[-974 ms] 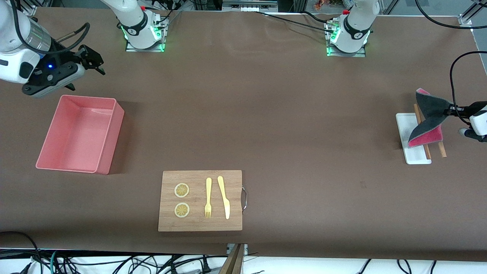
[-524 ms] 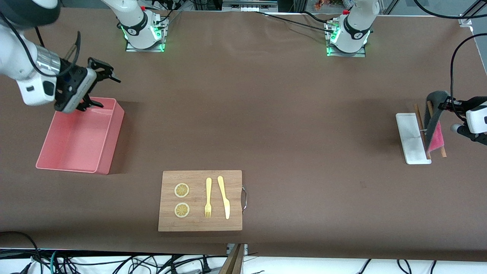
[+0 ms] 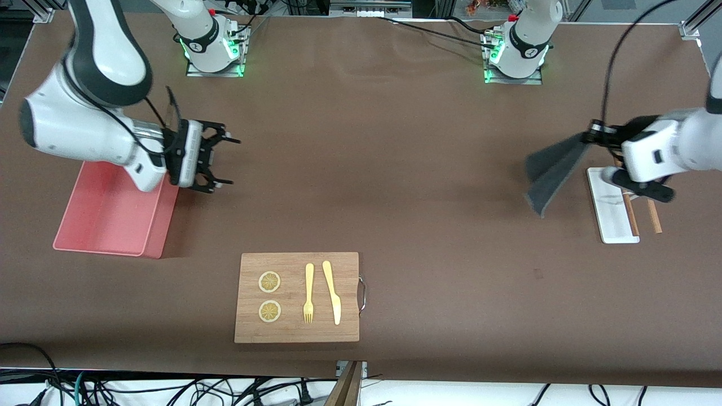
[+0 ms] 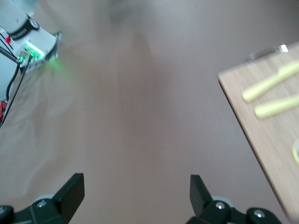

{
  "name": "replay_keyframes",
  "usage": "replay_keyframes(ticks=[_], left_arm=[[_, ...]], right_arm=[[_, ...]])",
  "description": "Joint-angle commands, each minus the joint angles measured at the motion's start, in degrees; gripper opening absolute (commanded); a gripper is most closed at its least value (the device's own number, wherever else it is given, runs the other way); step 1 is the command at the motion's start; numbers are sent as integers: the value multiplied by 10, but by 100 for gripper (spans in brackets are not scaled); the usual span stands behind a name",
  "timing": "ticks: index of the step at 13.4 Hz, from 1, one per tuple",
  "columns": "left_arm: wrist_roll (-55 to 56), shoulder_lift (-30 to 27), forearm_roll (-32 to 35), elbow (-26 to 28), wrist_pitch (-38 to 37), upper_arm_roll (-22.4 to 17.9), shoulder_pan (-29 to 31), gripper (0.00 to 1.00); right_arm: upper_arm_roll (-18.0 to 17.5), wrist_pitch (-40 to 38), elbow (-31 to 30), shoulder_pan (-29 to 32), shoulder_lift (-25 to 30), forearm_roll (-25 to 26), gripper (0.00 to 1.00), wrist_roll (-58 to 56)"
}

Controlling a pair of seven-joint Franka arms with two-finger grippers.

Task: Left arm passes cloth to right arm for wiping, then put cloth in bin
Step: 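Lift the cloth toward the table middle while the right gripper approaches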

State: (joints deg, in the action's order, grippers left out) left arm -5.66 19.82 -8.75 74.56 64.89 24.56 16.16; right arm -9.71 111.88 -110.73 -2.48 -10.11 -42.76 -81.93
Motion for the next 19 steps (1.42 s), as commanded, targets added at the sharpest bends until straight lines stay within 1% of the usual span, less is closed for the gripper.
replay_keyframes(ticks=[1,2,3,4,6,7,8,9,11,12,13,15,16,19], left_arm=[[44,35,-126,-20,-4,-2,-7,0],[56,46,-170,-20,20,-2,-9,0],[64,52,-200,-19,47,-2,-12,0],[83,57,-226,-18,77,-2,-27,0],[164,75,-294,-17,135,-2,-63,0],[206,83,-304,-19,170,-2,-88,0],[239,87,-305,-19,209,-2,-115,0],[271,89,-307,-18,245,-2,-137,0],[352,100,-324,-18,313,-2,-181,0],[385,101,-326,-18,332,-2,-195,0],[402,101,-325,-18,335,-2,-198,0],[405,101,-326,-18,336,-2,-198,0],[405,101,-325,-18,336,-2,-198,0],[404,101,-325,-18,336,-2,-198,0]], right_arm=[[-37,63,-3,6,-50,-109,100,-112],[-54,75,-4,6,-62,-146,100,-130],[-65,87,-3,6,-71,-160,100,-135],[-84,106,0,5,-76,-163,100,-134],[-134,181,3,2,-100,-201,100,-135],[-150,211,16,-7,-116,-205,100,-137],[-152,253,23,-29,-129,-209,100,-142],[-152,287,40,-51,-142,-224,100,-146],[-152,312,84,-89,-174,-246,100,-143],[-152,325,95,-102,-184,-260,100,-140],[-152,342,105,-118,-192,-272,100,-139],[-152,396,111,-153,-200,-274,100,-137],[-152,411,112,-163,-203,-273,100,-128],[-152,416,114,-169,-204,-273,100,-119]])
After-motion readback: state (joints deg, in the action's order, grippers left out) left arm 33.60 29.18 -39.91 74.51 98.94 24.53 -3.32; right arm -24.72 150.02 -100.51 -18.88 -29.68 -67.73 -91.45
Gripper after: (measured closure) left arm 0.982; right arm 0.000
